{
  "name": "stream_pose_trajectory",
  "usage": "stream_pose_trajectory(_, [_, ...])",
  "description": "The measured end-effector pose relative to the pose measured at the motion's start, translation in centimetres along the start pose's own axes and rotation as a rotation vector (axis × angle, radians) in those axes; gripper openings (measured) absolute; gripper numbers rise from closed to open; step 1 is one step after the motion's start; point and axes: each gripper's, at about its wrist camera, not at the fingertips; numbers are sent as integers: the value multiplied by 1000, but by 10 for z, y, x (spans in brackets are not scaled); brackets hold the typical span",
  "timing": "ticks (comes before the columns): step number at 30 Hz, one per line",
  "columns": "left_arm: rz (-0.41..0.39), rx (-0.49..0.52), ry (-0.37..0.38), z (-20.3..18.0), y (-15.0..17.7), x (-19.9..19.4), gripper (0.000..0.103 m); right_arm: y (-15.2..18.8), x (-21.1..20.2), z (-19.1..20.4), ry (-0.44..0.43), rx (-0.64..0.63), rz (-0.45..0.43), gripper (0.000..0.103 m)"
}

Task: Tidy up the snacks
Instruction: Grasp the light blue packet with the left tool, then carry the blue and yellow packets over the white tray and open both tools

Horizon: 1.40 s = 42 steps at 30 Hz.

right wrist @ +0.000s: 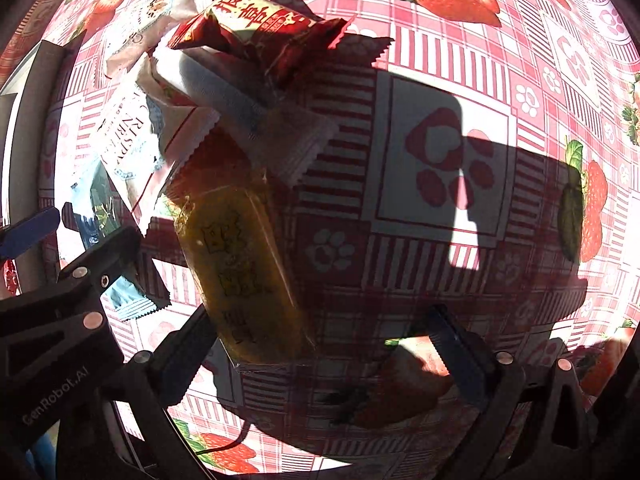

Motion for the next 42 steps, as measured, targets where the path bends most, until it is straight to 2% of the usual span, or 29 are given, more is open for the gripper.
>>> stream_pose_trajectory(4, [25,-67,-3,8,2,6,101,-4,4,0,0,-2,24,103])
stream_pose_trajectory(9, [20,-27,5,2,4,3,97,-11,10,1,2,4,21,103])
stream_pose_trajectory(11, [16,4,9,3,6,-1,91,-8,5,1,3,6,4,96])
stream_pose_trajectory(13, [10,25,14,0,9,-6,78,-7,-3,4,3,-9,-20,82])
stream_pose_trajectory(14, [4,39,15,-3,9,-9,73,-7,-7,5,2,-19,-32,67])
stream_pose_trajectory(15, [-5,56,14,-6,10,-12,59,-8,-12,7,-3,-30,-44,49])
stream_pose_trajectory(16, [-14,79,20,-11,11,-15,39,-8,-13,7,-26,-31,-45,45])
stream_pose_trajectory(17, [-14,99,28,-12,12,-16,27,-8,-13,6,-40,-24,-48,42])
stream_pose_trajectory(18, [-4,108,58,-14,11,-18,25,-8,-14,4,-60,-12,-53,41])
stream_pose_trajectory(21, [-2,94,156,-6,19,-27,25,-7,-22,-4,-165,47,-77,41])
stream_pose_trajectory(25, [-37,143,207,9,40,-44,25,-4,-32,-8,-231,82,-92,41])
stream_pose_trajectory(30, [-68,201,223,24,63,-71,25,4,-35,-7,-238,101,-86,41])
stream_pose_trajectory(34, [-77,228,226,39,66,-69,25,8,-37,4,-241,100,-79,41])
stream_pose_trajectory(42, [-122,197,228,74,64,-73,25,-2,-55,60,-238,12,-99,41])
Point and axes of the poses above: each gripper's, at about its wrist camera, not at the fingertips, and x roughly the way its jaws point, z to its left, y to its underside, and after that the axes turned 5 degrees about -z, right-handed
